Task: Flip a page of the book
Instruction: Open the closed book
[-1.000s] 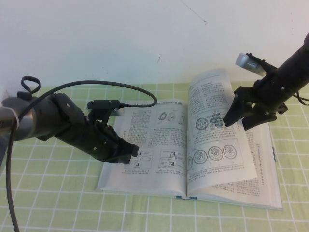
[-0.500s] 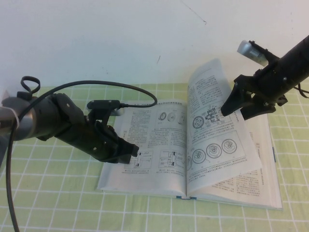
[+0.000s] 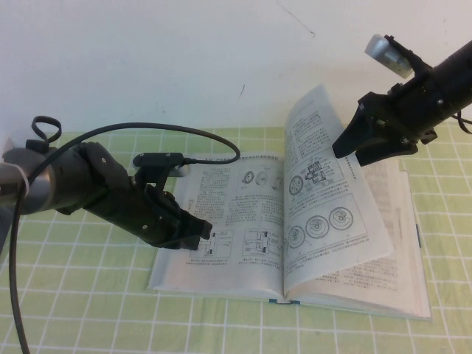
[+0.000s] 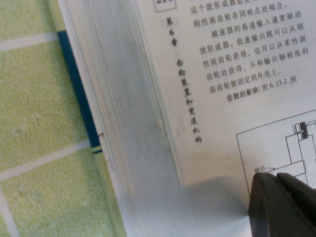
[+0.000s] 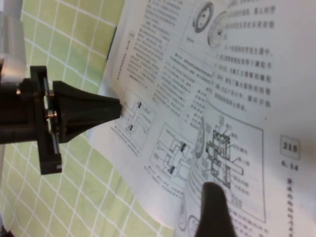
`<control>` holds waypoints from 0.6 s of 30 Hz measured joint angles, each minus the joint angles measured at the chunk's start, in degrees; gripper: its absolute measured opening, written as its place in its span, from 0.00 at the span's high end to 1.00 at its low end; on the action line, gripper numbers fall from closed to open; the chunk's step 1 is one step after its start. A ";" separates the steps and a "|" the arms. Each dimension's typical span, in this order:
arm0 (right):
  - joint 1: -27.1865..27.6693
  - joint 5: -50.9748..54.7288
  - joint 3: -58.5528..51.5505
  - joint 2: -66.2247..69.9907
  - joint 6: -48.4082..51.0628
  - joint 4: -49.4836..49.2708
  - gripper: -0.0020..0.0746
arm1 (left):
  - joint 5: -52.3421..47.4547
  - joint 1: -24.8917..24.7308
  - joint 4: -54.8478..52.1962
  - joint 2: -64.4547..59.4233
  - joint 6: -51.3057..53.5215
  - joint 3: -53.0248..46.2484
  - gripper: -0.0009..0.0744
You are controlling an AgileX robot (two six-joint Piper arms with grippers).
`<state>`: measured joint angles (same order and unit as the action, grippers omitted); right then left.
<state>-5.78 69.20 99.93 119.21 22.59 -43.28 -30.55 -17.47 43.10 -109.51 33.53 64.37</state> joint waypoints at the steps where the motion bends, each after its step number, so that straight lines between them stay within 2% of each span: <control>1: -0.42 0.00 0.00 0.00 0.18 -0.13 0.41 | 0.00 0.00 0.00 0.00 0.00 0.00 0.99; 8: -3.23 0.25 0.00 0.00 1.38 -0.02 0.42 | 0.00 0.00 0.00 0.00 -0.15 0.00 0.99; 18: -3.47 0.25 0.00 0.00 1.49 0.55 0.42 | 0.00 0.00 1.90 0.00 0.62 0.00 0.99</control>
<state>-9.25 69.45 99.93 119.21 24.07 -42.73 -30.55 -17.47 45.00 -109.51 34.15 64.37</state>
